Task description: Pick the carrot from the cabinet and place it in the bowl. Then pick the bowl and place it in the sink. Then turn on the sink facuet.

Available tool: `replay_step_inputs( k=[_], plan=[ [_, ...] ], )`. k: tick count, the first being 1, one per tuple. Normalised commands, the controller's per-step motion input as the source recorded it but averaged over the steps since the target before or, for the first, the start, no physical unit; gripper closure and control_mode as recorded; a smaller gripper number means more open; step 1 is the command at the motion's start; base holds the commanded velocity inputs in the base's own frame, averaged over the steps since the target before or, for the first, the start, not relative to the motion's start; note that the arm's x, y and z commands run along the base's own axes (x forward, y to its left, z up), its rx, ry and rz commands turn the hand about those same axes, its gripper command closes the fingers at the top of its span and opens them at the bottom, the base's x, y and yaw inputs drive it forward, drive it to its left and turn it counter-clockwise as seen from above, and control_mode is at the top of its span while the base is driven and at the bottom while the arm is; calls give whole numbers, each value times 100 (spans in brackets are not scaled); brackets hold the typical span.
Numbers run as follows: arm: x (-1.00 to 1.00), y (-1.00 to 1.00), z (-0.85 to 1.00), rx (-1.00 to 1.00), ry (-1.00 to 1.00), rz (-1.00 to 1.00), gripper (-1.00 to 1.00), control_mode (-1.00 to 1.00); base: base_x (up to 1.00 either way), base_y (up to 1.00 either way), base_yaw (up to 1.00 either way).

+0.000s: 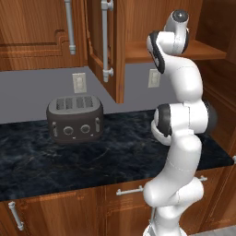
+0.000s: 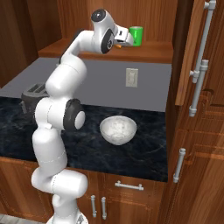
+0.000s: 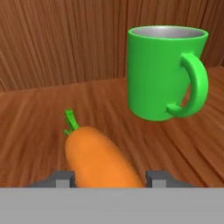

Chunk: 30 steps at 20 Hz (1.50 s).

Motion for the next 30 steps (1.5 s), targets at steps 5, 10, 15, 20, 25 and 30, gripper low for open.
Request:
replay_step_inputs(
  k=[5,10,15,20,25,30],
  plan=[
    [-26,0,-9,1,0,0,100,-100,0,0,0],
    [-62,0,-19,0,0,0,100,-100,0,0,0],
    [-66,1,-15,0,0,0,100,-100,0,0,0],
    [-98,0,-10,1,0,0,100,-100,0,0,0],
    [-100,0,-19,0,6,0,100,-100,0,0,0],
    [-100,0,-45,0,10,0,100,-100,0,0,0]
  ],
)
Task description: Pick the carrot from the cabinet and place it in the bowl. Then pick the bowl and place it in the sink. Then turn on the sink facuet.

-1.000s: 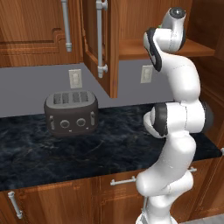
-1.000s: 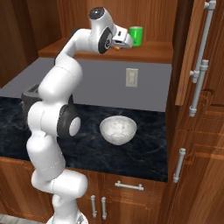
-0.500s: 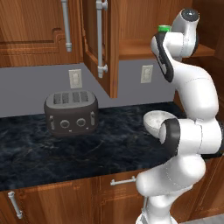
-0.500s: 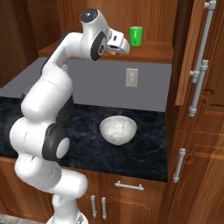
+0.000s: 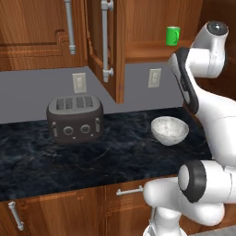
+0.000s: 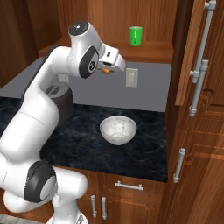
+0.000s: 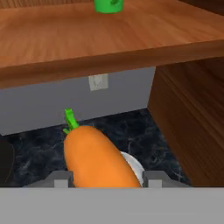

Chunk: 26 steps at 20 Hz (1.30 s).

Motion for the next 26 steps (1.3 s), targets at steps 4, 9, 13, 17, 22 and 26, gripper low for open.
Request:
replay_step_inputs(
  k=[4,9,13,17,22,26],
  plan=[
    [-100,0,-74,0,14,0,100,-100,0,0,0],
    [-39,-1,-94,0,19,2,100,-100,0,0,0],
    [8,0,-93,0,24,4,100,-100,0,0,0],
    [50,0,-73,0,25,6,100,-100,0,0,0],
    [43,0,-74,0,25,6,100,-100,0,0,0],
    [48,-19,-48,0,19,5,100,-100,0,0,0]
  ],
)
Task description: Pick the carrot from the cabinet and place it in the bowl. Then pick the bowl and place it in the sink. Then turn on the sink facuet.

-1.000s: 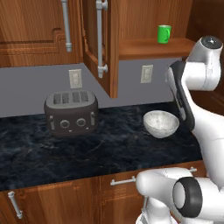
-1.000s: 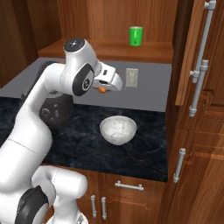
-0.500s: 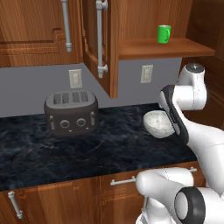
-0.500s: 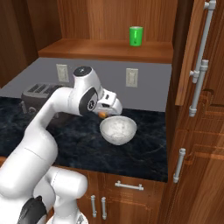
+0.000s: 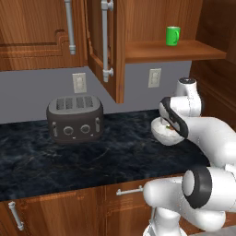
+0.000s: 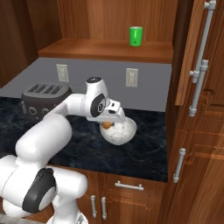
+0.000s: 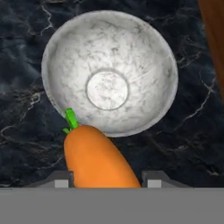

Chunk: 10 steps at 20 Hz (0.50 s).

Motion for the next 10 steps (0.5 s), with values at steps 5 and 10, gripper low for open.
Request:
replay_step_inputs(
  k=[5,10],
  plan=[
    [31,-31,-49,0,9,4,100,-100,0,0,0],
    [26,-20,-61,0,0,4,100,-100,0,0,0]
  ],
)
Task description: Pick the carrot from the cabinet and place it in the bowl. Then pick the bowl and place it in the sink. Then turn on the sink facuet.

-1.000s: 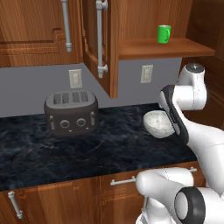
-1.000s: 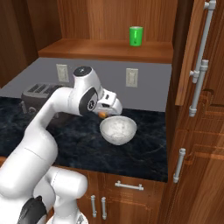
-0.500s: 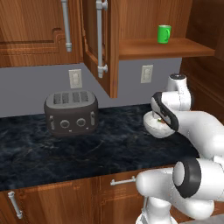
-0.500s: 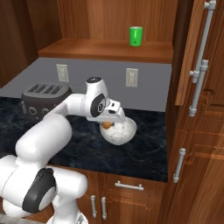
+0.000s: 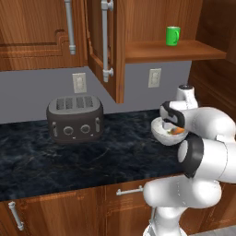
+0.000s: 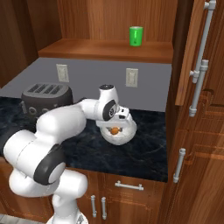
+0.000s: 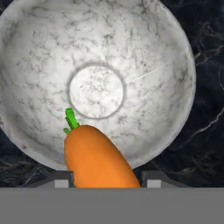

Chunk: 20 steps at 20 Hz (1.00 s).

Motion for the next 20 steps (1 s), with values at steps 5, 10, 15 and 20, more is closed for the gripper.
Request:
replay_step_inputs(
  k=[5,10,15,20],
  plan=[
    [37,-2,-30,0,0,1,100,-100,0,0,0],
    [32,0,-26,0,0,1,100,-100,0,0,0],
    [39,0,-30,0,0,2,100,-100,0,0,0],
    [31,0,-24,0,0,3,100,-100,0,0,0]
  ],
)
